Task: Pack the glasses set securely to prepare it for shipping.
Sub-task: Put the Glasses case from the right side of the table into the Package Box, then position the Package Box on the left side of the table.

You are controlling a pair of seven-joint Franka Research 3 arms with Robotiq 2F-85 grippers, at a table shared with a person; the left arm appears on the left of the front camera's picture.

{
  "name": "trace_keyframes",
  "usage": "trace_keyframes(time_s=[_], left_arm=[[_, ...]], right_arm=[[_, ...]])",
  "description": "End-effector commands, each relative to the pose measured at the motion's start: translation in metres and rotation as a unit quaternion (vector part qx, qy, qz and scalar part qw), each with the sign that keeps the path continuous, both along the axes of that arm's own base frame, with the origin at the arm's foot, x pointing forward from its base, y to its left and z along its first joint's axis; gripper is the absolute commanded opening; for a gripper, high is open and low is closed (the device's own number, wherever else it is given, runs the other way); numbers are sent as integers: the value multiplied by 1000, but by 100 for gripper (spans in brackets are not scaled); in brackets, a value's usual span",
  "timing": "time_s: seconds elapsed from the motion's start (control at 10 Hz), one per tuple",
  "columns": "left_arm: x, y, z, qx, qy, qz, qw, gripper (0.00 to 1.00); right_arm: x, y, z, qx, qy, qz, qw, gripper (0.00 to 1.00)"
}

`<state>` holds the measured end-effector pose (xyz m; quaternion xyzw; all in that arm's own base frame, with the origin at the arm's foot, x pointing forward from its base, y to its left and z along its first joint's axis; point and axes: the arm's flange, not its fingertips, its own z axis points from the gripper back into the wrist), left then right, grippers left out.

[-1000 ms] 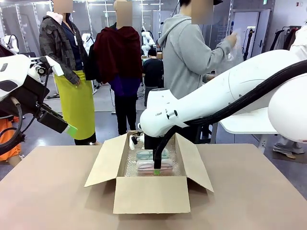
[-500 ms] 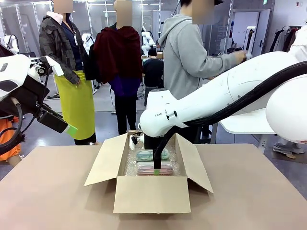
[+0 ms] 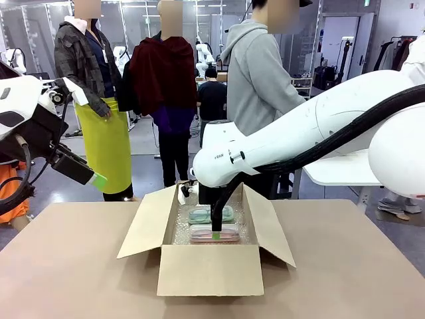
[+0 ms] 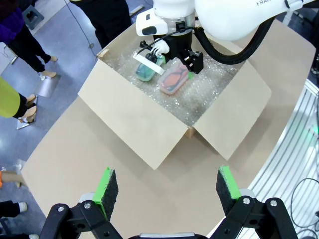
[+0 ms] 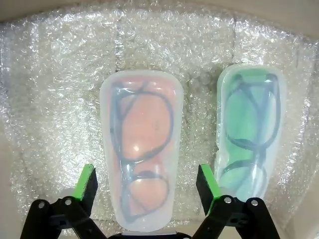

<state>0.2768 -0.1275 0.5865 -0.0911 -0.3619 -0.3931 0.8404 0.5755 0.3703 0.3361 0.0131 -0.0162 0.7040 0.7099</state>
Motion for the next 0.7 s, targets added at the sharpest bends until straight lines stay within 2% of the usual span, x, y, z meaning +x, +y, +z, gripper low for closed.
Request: trace_keyframes(time_s=[0.0, 0.6], left_arm=[[0, 0, 0, -2, -3, 0, 1000, 100], [0, 0, 0, -2, -3, 0, 1000, 100]], right_arm=[[-2, 0, -2, -2, 2, 1, 1000, 100], [-2, 0, -2, -2, 2, 1, 1000, 100]])
